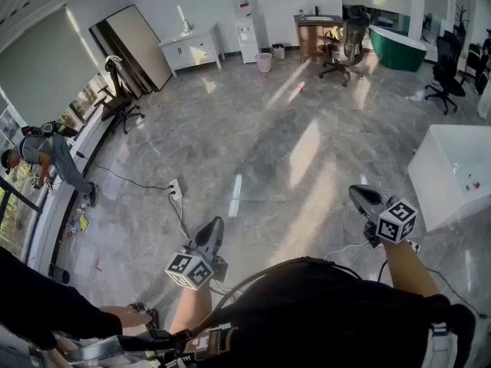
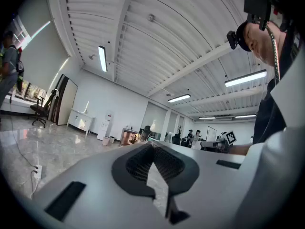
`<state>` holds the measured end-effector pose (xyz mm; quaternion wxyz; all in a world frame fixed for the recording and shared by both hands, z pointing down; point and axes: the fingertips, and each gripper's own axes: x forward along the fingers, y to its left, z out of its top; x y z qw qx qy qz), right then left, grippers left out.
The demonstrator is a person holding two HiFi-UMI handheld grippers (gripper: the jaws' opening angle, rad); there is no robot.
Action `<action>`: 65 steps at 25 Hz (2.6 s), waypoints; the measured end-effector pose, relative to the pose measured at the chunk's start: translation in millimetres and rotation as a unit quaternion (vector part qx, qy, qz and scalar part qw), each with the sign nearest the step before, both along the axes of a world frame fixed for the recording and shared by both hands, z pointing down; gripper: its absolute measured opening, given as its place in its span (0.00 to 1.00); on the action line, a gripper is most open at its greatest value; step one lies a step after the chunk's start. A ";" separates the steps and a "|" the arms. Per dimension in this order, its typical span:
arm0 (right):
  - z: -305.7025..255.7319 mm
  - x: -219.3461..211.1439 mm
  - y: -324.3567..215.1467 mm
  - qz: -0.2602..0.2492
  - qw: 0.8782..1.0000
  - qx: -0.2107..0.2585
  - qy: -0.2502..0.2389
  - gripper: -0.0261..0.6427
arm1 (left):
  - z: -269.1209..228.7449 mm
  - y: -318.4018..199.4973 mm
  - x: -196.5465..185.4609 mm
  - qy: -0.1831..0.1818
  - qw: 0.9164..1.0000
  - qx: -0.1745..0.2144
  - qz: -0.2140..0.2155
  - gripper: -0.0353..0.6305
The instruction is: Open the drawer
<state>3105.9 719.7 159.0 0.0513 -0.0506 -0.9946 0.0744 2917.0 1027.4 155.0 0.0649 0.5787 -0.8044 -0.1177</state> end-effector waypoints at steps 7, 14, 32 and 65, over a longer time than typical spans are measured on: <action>-0.9 5.2 -8.8 -0.002 1.000 0.001 0.000 0.04 | -0.8 -10.4 5.2 -0.001 1.000 0.000 0.000 0.04; -5.0 15.7 -20.3 -0.006 1.000 0.004 -0.003 0.04 | -5.5 -22.6 17.7 -0.001 1.000 -0.001 -0.001 0.04; -1.5 93.3 -112.3 0.009 1.000 -0.013 -0.007 0.04 | -12.4 -106.3 98.1 -0.006 1.000 0.003 -0.003 0.04; -20.3 -118.7 -175.9 0.031 0.998 0.045 -0.009 0.04 | 30.0 -200.4 -97.5 0.012 0.999 0.001 0.052 0.04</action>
